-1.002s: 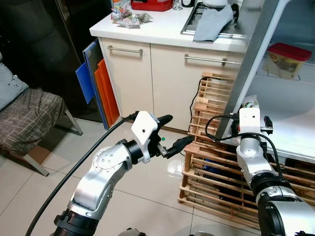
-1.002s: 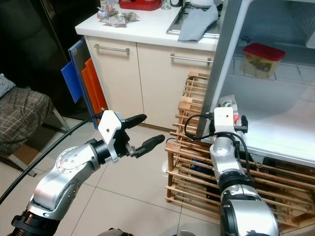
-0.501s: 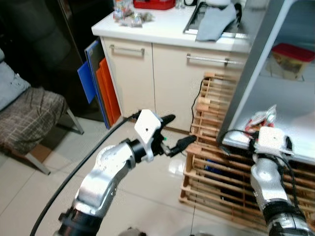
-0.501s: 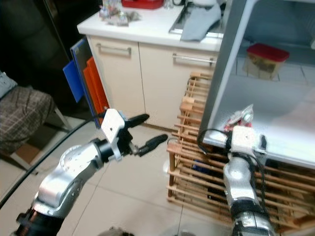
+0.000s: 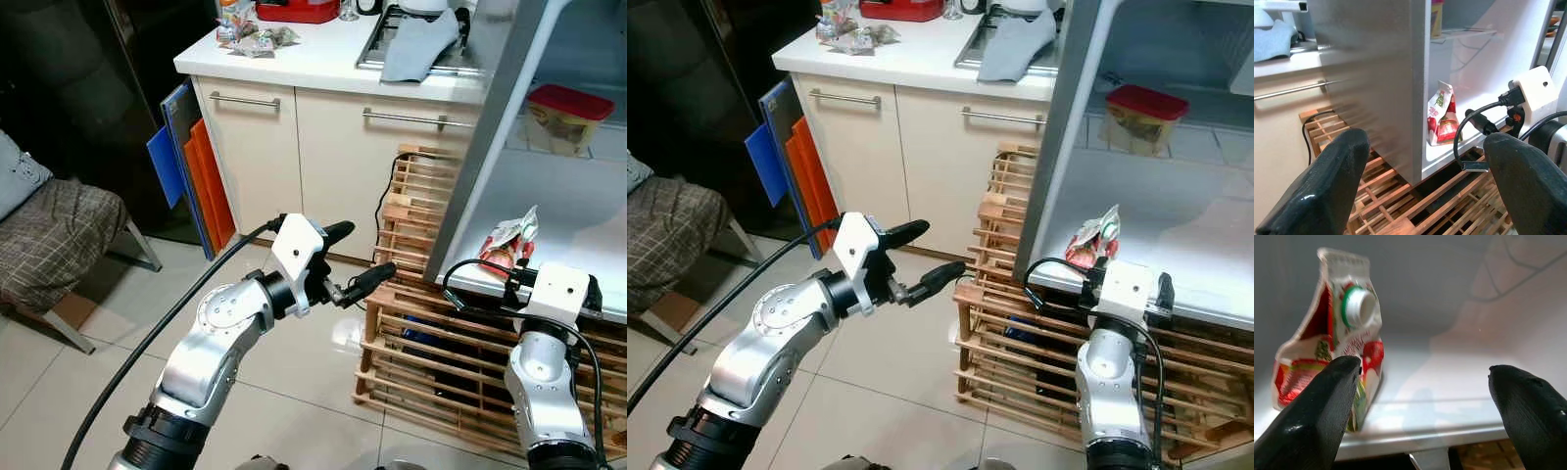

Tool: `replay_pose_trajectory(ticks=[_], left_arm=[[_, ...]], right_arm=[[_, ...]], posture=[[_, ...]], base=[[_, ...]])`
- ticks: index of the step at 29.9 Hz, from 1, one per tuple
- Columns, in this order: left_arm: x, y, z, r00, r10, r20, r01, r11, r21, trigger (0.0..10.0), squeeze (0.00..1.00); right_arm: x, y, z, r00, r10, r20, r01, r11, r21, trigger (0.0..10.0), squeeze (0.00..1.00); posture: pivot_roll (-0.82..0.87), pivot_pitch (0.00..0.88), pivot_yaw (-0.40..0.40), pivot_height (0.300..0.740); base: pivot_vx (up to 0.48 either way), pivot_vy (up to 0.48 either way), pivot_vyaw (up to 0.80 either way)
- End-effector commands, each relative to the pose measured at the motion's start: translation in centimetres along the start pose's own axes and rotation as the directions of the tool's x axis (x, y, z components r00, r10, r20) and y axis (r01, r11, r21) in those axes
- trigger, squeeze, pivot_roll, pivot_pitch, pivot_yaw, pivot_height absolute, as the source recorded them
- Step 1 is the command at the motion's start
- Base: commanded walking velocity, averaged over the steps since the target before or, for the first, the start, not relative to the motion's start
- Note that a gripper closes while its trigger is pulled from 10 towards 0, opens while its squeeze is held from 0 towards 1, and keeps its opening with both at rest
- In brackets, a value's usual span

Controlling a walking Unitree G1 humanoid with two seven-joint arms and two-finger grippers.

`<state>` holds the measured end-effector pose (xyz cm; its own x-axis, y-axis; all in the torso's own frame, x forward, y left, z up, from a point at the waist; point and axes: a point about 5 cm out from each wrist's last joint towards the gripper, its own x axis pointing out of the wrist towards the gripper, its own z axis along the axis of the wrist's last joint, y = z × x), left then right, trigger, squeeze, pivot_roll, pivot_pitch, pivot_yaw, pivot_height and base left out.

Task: Restocking fridge

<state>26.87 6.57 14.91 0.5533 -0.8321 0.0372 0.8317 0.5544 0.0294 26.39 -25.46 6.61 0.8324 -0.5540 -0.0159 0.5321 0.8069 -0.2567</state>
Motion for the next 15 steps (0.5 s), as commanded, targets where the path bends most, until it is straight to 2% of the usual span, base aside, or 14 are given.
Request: replay_pose_trajectory(ticks=[1, 7, 10, 13, 15], left_arm=[[0.0, 0.4, 0.4, 1.000, 0.006, 0.010, -0.006, 1.000, 0.022, 10.0, 0.00], [0.1, 0.3, 0.4, 1.000, -0.003, 0.011, 0.003, 1.000, 0.027, 10.0, 0.00], [0.2, 0.4, 0.5, 1.000, 0.001, 0.013, -0.001, 1.000, 0.028, 10.0, 0.00], [0.1, 0.6, 0.6, 1.000, 0.007, 0.014, -0.008, 0.999, 0.033, 10.0, 0.00], [-0.1, 0.6, 0.6, 1.000, 0.014, 0.012, -0.014, 0.999, 0.036, 10.0, 0.00]], right_arm=[[0.5, 0.5, 0.0, 1.000, 0.000, -0.013, 0.000, 1.000, -0.029, 10.0, 0.00], [2.7, 1.8, -0.3, 0.997, -0.007, -0.076, 0.001, 0.997, -0.082, 10.0, 0.00], [3.2, 2.3, -0.2, 0.995, -0.003, -0.104, -0.006, 0.996, -0.085, 10.0, 0.00], [3.7, 3.6, -0.1, 0.986, 0.022, -0.165, -0.033, 0.998, -0.062, 10.0, 0.00], [3.8, 5.0, 0.2, 0.975, 0.066, -0.211, -0.071, 0.997, -0.015, 10.0, 0.00]], posture=[[-0.04, 0.000, 0.075, 0.740], [-0.02, 0.000, 0.077, 0.740], [0.00, 0.000, 0.074, 0.740], [0.00, 0.000, 0.071, 0.740], [0.02, 0.000, 0.065, 0.740]], base=[[0.000, 0.000, 0.00], [0.000, 0.000, 0.00], [0.000, 0.000, 0.00], [0.000, 0.000, 0.00], [0.000, 0.000, 0.00]])
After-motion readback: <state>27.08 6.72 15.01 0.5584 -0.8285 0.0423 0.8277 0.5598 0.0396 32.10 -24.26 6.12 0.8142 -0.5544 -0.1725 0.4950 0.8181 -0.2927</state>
